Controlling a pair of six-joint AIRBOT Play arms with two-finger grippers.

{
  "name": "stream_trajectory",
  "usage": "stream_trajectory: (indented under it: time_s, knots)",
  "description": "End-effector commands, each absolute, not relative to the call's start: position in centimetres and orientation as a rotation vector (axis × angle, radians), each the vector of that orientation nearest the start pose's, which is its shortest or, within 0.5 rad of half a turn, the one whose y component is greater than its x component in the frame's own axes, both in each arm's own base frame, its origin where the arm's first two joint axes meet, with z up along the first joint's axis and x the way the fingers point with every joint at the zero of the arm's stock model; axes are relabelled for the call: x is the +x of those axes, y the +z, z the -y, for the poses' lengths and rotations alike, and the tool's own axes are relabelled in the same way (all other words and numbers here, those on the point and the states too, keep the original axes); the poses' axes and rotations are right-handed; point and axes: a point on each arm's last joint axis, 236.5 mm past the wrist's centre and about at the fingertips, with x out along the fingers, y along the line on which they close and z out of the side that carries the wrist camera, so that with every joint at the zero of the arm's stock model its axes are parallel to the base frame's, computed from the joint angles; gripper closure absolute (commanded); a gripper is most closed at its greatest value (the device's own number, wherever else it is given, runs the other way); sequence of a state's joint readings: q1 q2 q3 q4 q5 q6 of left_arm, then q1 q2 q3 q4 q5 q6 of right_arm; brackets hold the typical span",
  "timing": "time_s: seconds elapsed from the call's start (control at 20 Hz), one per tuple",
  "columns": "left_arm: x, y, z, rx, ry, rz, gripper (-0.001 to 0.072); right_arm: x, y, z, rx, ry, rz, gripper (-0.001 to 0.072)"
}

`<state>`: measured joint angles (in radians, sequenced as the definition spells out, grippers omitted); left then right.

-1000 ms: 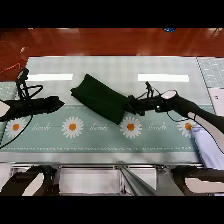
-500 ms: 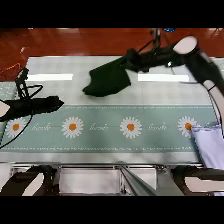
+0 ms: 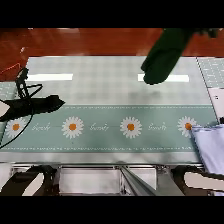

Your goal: Fold the shirts.

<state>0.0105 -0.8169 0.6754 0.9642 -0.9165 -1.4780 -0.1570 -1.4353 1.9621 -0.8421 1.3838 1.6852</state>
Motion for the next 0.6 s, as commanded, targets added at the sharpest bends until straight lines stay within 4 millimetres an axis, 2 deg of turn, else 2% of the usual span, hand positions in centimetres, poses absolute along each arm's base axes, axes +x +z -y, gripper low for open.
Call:
stream_trajectory:
  time_s: [0.0, 0.15, 0.4, 0.45, 0.55]
  knots:
    - [31.3, 4.0, 10.6, -0.521, -0.282, -1.001, 0.0688, 42.3, 29.0, -1.4, 0.606, 0.287, -0.830, 0.0681]
    - [31.7, 4.2, 10.4, -0.525, -0.275, -0.981, 0.0688, 39.0, 28.6, 3.8, 0.588, 0.129, -0.867, 0.0682]
    - [32.9, 4.8, 10.0, -0.535, -0.256, -0.924, 0.0688, 31.9, 26.6, 10.5, 0.582, -0.150, -1.002, 0.0681]
    - [33.2, 5.0, 9.8, -0.535, -0.249, -0.908, 0.0688, 30.6, 26.8, 12.0, 0.591, -0.222, -0.985, 0.0682]
    - [33.8, 5.4, 9.5, -0.536, -0.237, -0.876, 0.0688, 27.8, 26.2, 13.7, 0.642, -0.313, -0.975, 0.0682]
